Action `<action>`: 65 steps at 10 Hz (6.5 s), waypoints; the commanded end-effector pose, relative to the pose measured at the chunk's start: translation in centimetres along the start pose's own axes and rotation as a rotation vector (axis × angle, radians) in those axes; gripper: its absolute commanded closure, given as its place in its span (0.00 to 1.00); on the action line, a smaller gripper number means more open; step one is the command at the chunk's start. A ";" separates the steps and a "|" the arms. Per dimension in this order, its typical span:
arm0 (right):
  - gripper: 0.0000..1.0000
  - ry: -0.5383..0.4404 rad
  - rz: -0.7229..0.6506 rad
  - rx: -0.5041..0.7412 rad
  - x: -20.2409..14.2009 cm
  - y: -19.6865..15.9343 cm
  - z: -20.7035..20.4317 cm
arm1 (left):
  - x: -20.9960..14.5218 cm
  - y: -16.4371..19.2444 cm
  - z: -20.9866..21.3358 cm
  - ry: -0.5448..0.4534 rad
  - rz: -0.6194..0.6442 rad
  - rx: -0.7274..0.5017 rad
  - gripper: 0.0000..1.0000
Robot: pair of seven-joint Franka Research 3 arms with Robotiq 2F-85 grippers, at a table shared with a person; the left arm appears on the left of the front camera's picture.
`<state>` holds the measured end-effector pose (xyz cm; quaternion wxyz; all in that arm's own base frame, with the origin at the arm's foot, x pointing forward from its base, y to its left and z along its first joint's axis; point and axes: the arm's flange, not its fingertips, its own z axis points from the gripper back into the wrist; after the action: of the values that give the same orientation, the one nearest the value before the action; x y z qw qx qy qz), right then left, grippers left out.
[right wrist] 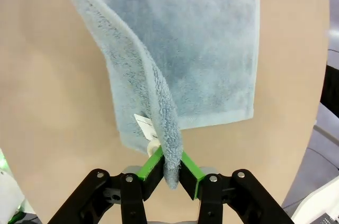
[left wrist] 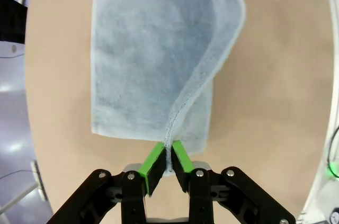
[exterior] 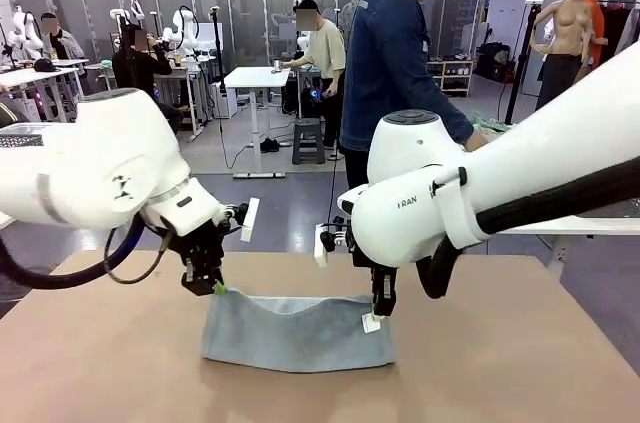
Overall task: Fold the towels and place them in the basket.
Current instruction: When a person lays out a Towel with hook on the table, fold it in half twice.
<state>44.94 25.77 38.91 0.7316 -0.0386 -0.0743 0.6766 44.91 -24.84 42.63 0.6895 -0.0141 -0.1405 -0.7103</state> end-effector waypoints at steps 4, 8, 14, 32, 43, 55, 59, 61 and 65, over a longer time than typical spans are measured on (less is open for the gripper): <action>0.95 0.005 -0.036 0.047 0.8 -6.7 -3.1 | 0.7 7.2 -4.9 0.067 0.091 -0.093 1.00; 0.95 0.023 -0.099 0.084 0.8 -9.4 -5.4 | -0.2 9.4 -7.0 0.086 0.169 -0.108 1.00; 0.88 -0.012 -0.077 0.079 0.9 -8.5 -5.2 | -0.3 8.8 -7.1 0.070 0.151 -0.100 0.88; 0.62 -0.065 -0.078 0.118 -1.0 -12.5 -7.7 | -2.1 11.8 -9.8 0.153 0.311 -0.046 0.54; 0.00 -0.055 -0.096 0.088 -0.6 -12.4 -6.8 | -1.7 11.1 -8.0 0.135 0.277 -0.010 0.00; 0.00 0.005 -1.018 0.055 -0.4 -8.0 -5.9 | -4.7 -0.3 5.3 -0.024 0.746 0.121 0.00; 0.00 0.038 -1.193 0.010 -1.7 -8.2 -6.9 | -8.4 -4.0 12.7 -0.121 0.891 0.189 0.00; 0.00 0.055 -1.221 0.010 -2.0 -8.1 -7.9 | -9.7 -5.3 15.7 -0.172 0.994 0.213 0.00; 0.00 0.059 -1.220 0.030 -2.1 -8.6 -8.9 | -9.6 -4.0 15.3 -0.155 0.939 0.209 0.00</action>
<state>54.27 23.07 31.44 0.9878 0.0121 -0.0443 0.1486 38.27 -11.98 54.75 0.9233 -0.0652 -0.2423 -0.2908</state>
